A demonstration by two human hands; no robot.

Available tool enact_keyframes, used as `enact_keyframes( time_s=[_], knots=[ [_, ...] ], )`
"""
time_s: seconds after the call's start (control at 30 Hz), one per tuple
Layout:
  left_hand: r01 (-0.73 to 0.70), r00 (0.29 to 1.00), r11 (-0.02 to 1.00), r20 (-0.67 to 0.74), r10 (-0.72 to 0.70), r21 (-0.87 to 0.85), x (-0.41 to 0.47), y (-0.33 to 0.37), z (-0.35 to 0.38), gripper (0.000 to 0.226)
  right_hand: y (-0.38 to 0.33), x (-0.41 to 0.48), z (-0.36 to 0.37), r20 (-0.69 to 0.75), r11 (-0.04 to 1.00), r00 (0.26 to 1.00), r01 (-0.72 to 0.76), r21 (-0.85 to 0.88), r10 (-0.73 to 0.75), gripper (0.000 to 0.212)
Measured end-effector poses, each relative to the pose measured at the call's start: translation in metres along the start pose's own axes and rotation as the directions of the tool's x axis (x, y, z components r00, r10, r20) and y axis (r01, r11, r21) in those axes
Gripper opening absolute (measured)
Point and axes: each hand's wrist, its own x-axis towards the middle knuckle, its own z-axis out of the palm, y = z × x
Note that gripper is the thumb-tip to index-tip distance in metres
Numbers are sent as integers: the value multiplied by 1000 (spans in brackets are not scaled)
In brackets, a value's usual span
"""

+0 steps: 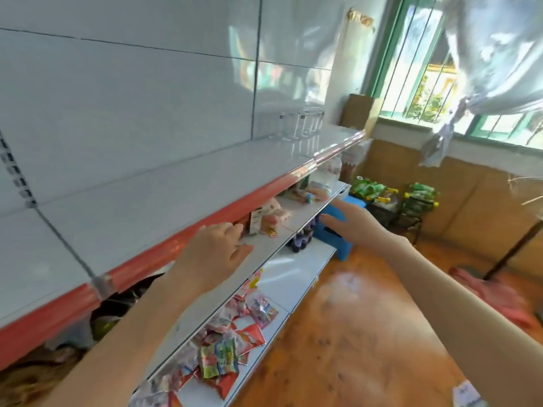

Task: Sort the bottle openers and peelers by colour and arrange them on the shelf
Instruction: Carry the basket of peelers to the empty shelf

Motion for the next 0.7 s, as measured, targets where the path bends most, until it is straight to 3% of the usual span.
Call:
enact_keyframes(
  time_s=[0.13, 0.27, 0.33, 0.53, 0.7],
  knots=[
    [-93, 995, 995, 35, 92, 20, 74, 49, 37, 58, 74, 22, -18, -27, 995, 995, -100, -16, 100, 54],
    [-188, 979, 982, 74, 190, -33, 152, 82, 84, 87, 142, 53, -17, -23, 980, 980, -200, 10, 200, 60],
    [-225, 971, 973, 74, 229, -50, 193, 94, 109, 88, 174, 75, -16, -43, 972, 971, -235, 10, 235, 61],
    [-333, 937, 942, 97, 336, -45, 331, 128, 173, 38, 270, 171, -29, -76, 944, 941, -329, 17, 330, 61],
    [-379, 917, 923, 108, 384, -64, 443, 162, 218, 47, 346, 237, -48, -59, 913, 911, -407, 30, 408, 61]
  ],
)
